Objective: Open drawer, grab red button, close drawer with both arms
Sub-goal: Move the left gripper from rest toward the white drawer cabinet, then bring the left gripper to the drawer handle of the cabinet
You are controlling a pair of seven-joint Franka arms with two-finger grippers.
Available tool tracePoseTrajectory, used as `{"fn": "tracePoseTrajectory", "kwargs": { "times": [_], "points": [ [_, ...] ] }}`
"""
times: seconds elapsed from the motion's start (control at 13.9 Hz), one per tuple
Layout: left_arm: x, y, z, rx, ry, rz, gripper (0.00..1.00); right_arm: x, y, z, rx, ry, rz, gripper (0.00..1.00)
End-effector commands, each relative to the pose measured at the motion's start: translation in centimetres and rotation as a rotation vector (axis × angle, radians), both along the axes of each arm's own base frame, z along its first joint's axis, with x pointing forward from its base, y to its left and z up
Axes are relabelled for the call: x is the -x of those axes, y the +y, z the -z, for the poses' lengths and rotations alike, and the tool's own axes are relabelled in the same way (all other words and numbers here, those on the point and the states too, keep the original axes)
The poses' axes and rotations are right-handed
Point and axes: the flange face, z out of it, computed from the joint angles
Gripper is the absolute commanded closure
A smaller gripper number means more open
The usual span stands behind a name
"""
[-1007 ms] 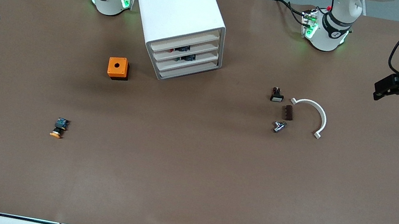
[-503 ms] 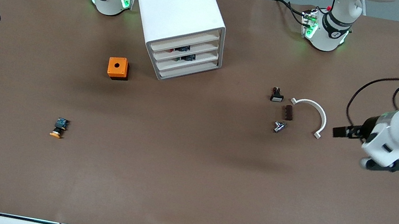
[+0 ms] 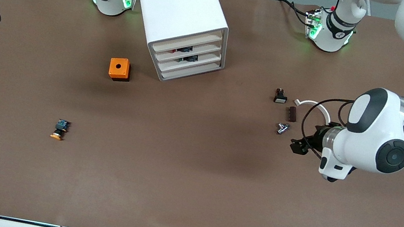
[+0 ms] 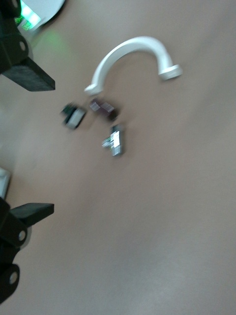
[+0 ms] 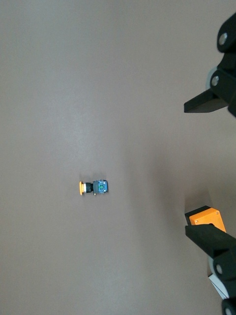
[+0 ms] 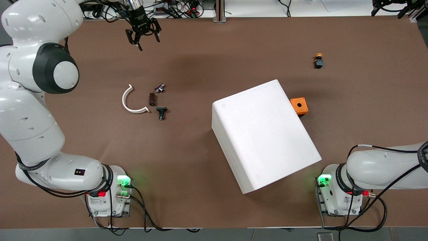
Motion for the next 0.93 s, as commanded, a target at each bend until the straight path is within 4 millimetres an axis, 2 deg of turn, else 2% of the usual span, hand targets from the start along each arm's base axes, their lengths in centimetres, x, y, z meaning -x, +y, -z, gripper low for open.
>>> {"fn": "tracePoseTrajectory", "kwargs": {
  "times": [0.0, 0.07, 0.29, 0.43, 0.58, 0.86],
  "points": [
    [-0.5, -0.9, 1.8, 0.060, 0.102, -0.159, 0.00, 0.4, -0.2, -0.3, 0.015, -0.005, -0.008, 0.00],
    [-0.5, -1.3, 2.3, 0.079, 0.140, -0.218, 0.00, 0.4, -0.2, -0.2, 0.015, -0.005, -0.008, 0.00],
    [1.1, -6.6, 5.2, 0.050, 0.274, -0.343, 0.00, 0.4, -0.2, -0.2, 0.014, -0.004, -0.008, 0.00],
    [1.5, -8.8, 5.6, 0.036, 0.325, -0.437, 0.00, 0.4, -0.2, -0.2, 0.014, -0.004, -0.008, 0.00],
    [1.9, -10.1, 7.0, 0.039, 0.406, -0.514, 0.00, 0.4, -0.2, -0.2, 0.014, -0.002, -0.008, 0.00],
    [2.0, -12.2, 7.7, 0.048, 0.554, -0.717, 0.01, 0.4, -0.2, 0.0, 0.014, -0.001, -0.008, 0.00]
  ]
}}
